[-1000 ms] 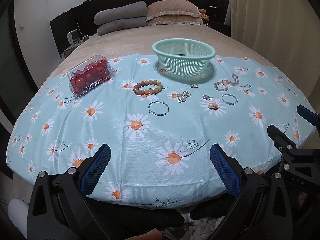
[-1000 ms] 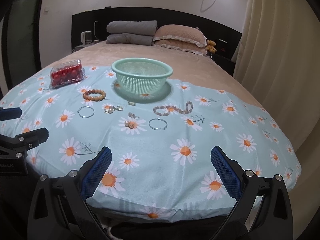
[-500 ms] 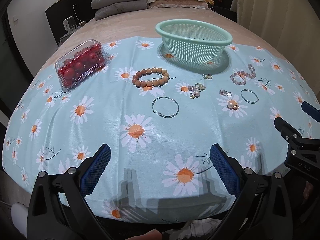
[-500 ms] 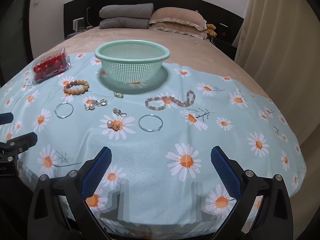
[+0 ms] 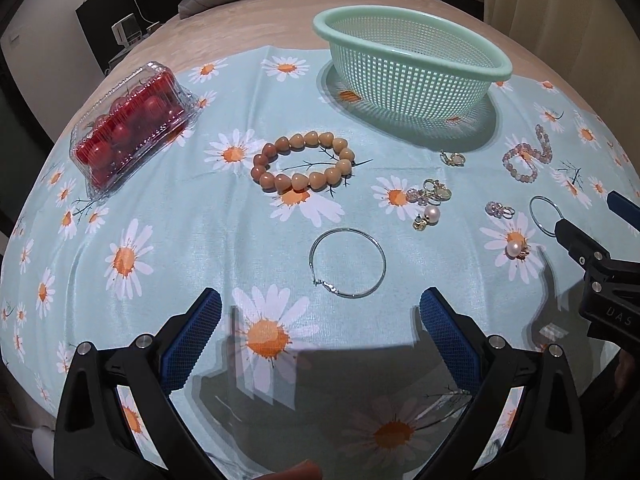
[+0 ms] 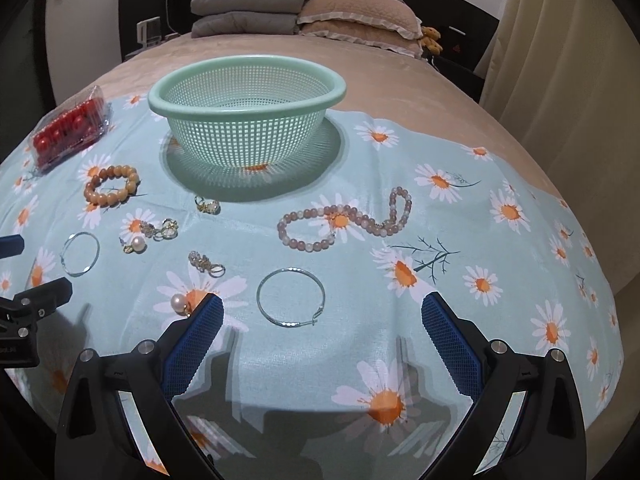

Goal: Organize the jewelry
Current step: 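Close the right gripper on a silver hoop earring and lift it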

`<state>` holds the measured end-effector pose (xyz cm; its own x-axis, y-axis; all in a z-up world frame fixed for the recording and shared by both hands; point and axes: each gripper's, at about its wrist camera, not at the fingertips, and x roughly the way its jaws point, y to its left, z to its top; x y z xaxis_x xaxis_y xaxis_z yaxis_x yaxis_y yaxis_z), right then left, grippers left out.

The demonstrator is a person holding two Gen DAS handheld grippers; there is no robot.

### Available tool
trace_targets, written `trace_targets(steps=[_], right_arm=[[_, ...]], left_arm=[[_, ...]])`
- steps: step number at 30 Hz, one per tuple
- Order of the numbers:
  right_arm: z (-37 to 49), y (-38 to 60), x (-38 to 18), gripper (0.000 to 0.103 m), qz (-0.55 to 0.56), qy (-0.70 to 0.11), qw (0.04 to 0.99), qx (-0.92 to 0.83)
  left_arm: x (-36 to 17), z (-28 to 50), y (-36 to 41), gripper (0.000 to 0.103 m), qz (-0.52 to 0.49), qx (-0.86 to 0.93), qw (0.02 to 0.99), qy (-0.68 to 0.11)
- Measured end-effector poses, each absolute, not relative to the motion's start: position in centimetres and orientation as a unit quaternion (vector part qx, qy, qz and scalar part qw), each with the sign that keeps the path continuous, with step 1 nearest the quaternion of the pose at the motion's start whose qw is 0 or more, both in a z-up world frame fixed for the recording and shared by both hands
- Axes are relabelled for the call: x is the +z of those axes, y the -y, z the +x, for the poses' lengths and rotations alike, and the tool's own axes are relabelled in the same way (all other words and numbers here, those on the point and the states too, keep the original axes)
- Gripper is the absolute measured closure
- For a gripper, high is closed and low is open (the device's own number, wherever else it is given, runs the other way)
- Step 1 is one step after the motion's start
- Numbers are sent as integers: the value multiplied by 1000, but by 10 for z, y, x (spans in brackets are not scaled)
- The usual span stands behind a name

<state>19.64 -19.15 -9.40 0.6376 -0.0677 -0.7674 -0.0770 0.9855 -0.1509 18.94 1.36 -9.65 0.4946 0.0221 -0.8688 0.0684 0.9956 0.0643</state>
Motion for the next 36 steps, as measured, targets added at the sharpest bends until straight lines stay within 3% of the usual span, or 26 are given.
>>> trace_targets(steps=[6, 17, 26, 29, 31, 32, 33, 36], right_arm=[[220, 195, -118, 8, -78, -452, 889, 14], [217, 213, -137, 6, -18, -412, 910, 50], [214, 216, -137, 8, -20, -408, 911, 55], [209, 213, -135, 24, -31, -402, 912, 77], [203, 205, -133, 49, -54, -393, 913, 95], [201, 201, -132, 56, -60, -391, 912, 107], [200, 199, -132, 62, -64, -390, 912, 112], [198, 203, -130, 62, -45, -390, 912, 120]], left_arm=[[-119, 211, -15, 4, 48, -12, 853, -520], [-129, 201, -13, 4, 56, -14, 901, -429], [-130, 198, -16, 5, 54, -31, 909, -413], [-126, 192, -9, 23, 69, -59, 907, -411], [-124, 189, 1, 51, 89, -75, 906, -408], [-124, 187, 7, 57, 101, -81, 904, -407], [-124, 185, 11, 60, 109, -78, 904, -406], [-122, 186, 7, 61, 84, -77, 904, -412]])
